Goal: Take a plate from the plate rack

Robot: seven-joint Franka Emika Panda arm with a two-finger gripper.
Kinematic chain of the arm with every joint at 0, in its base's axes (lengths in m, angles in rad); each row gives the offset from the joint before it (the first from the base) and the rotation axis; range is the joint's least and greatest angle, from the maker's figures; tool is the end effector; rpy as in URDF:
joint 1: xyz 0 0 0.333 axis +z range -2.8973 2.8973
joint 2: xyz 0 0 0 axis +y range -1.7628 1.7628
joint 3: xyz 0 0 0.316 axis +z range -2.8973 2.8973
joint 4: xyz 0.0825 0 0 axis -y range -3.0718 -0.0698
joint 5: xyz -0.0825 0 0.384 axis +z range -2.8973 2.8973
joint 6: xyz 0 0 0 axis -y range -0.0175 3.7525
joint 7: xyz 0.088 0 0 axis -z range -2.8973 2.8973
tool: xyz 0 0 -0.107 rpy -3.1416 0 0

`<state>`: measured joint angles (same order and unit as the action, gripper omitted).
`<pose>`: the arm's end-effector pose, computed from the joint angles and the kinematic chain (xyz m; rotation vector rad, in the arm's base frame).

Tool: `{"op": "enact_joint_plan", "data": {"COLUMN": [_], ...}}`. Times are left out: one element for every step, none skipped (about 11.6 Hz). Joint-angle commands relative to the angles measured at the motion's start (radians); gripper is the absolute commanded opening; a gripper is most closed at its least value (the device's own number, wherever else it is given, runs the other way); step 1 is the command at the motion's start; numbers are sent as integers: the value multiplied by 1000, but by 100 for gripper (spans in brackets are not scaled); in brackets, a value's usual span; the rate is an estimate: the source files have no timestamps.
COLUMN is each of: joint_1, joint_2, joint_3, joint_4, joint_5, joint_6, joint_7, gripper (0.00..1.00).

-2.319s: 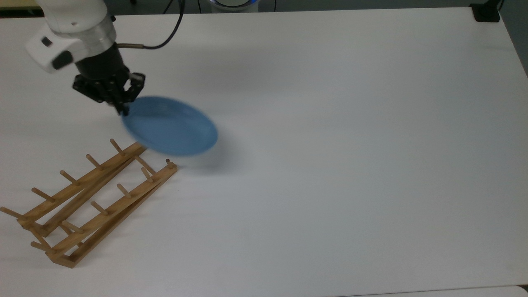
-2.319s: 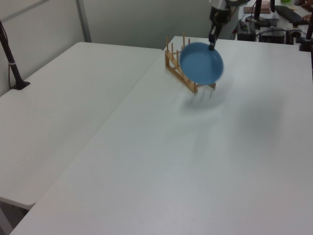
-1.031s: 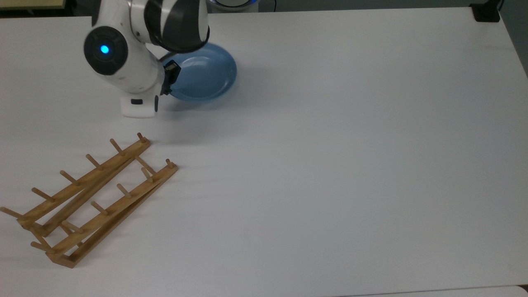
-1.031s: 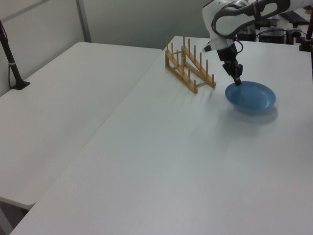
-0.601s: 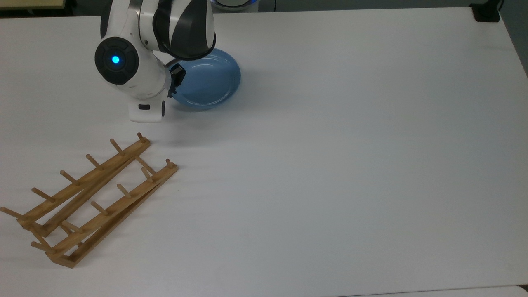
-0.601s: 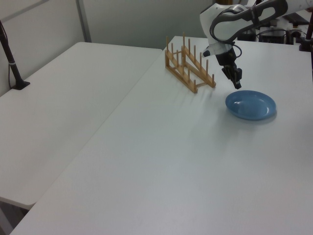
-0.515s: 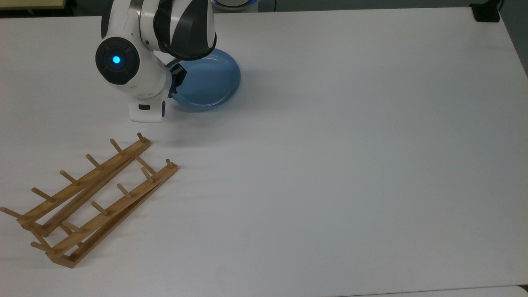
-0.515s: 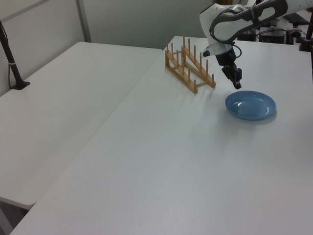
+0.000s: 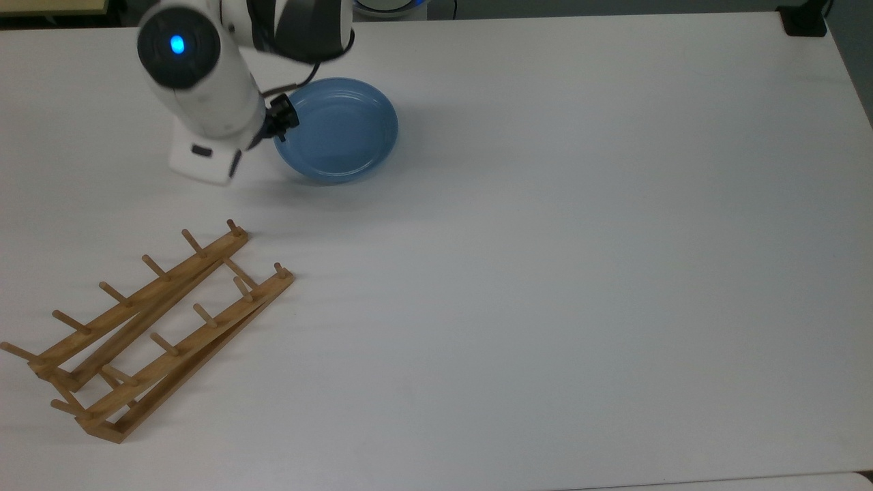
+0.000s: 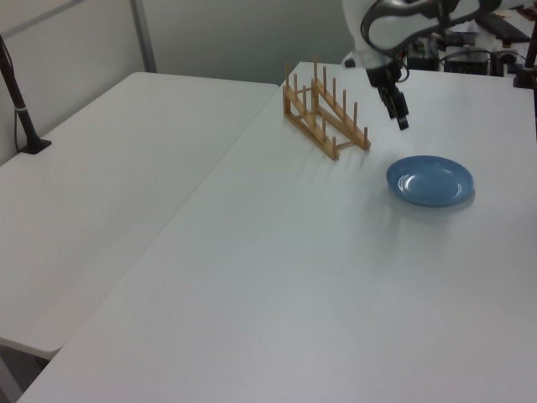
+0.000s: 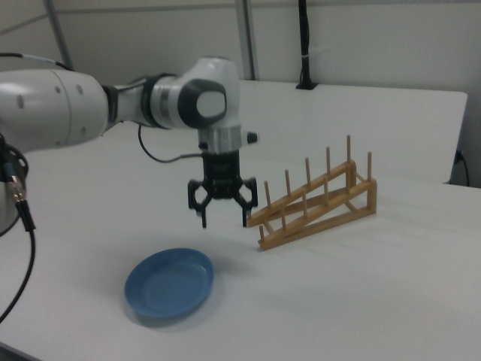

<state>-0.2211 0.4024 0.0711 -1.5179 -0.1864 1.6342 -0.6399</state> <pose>0.6324 -0.1205 0.4117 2.9624 0.7989 -0.4979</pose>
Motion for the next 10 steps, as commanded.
{"op": "enact_joint_plan", "data": {"joint_1": [22, 25, 40, 66, 83, 106, 121, 156, 199, 235], "joint_2": [-164, -195, -226, -259, -290, -324, -347, -371, -382, -384], "joint_3": [-10, -10, -10, -17, -19, -25, -43, -92, -129, -164], "joint_4": [-30, -31, -31, -31, -33, -42, -44, -63, -77, -79], "joint_5": [-5, -4, -4, -4, -2, 22, 66, 124, 131, 131], "joint_6": [6, 4, 6, 6, 4, -3, -5, -5, -1, -1], "joint_7": [210, 289, 380, 498, 569, 609, 632, 637, 635, 629], "gripper": [100, 100, 100, 100, 100, 100, 100, 100, 100, 100]}}
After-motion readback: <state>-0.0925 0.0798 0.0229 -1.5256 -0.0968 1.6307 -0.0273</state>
